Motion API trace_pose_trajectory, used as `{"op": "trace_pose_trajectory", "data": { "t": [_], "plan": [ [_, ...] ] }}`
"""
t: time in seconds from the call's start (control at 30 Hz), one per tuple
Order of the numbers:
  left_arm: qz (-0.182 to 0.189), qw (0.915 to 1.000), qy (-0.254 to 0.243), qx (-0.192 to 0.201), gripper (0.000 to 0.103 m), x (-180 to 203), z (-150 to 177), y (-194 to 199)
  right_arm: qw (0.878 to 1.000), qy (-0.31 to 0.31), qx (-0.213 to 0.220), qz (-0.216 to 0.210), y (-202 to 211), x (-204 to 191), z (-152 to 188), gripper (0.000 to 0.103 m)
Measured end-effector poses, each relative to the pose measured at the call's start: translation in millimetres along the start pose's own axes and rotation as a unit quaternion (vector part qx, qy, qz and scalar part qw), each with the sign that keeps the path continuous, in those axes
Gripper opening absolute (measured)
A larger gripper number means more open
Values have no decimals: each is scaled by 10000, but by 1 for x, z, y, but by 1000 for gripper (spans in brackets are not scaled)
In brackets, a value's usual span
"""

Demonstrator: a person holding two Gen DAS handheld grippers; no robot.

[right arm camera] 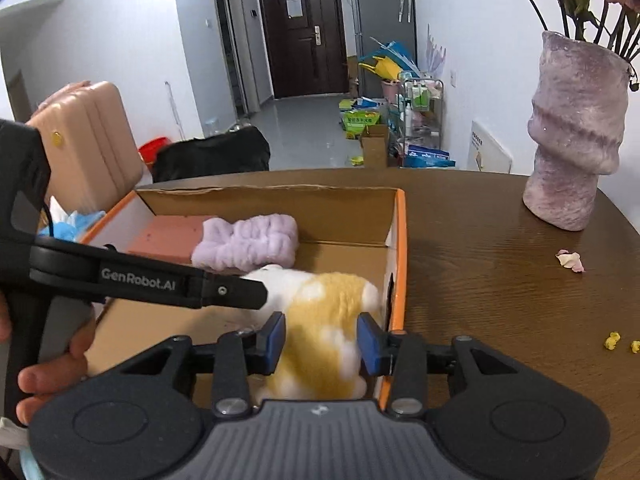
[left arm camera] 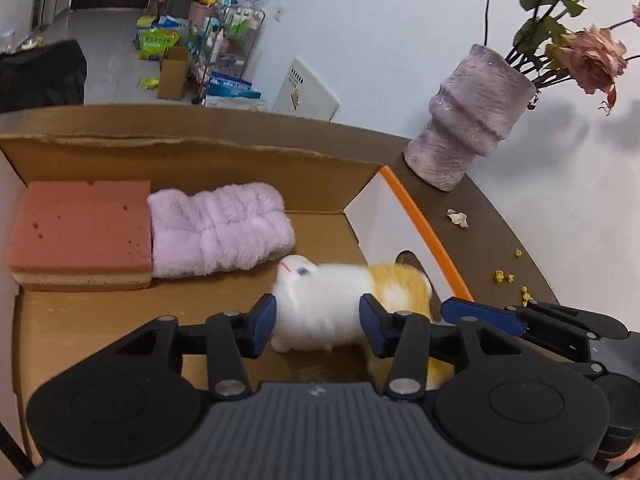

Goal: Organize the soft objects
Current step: 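Carry the lamb plush into the box beside the towel and release, then withdraw both grippers and move back toward the remaining pile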

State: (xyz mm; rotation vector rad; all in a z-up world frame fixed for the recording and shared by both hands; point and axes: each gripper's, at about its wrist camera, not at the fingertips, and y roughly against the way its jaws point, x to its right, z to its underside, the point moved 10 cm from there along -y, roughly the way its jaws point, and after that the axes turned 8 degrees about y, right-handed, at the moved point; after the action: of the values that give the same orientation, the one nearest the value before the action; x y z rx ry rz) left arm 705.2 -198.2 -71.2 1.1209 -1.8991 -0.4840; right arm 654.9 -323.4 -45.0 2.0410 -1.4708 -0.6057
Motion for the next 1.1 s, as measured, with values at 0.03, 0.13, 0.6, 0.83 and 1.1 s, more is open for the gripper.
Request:
{"op": "trace_pose_trajectory", "data": {
  "t": [0.03, 0.13, 0.6, 0.83, 1.1],
  "plan": [
    [-7, 10000, -7, 41, 48, 1, -1, 5, 10000, -13, 31, 22, 4, 2, -3, 39],
    [-59, 9998, -101, 176, 49, 9, -6, 33, 9997, 11, 204, 157, 29, 4, -17, 39],
    [-1302, 9545, -1409, 2282, 101, 29, 6, 303, 9848, 576, 1530, 593, 226, -32, -56, 82],
    [-1205, 9490, -1403, 2554, 102, 46, 32, 373, 9802, 698, 1786, 488, 275, -74, -54, 82],
    [-1241, 9353, -1600, 2901, 103, 26, 129, 416, 9748, 1035, 1959, 261, 316, -124, 16, 82]
  ]
}}
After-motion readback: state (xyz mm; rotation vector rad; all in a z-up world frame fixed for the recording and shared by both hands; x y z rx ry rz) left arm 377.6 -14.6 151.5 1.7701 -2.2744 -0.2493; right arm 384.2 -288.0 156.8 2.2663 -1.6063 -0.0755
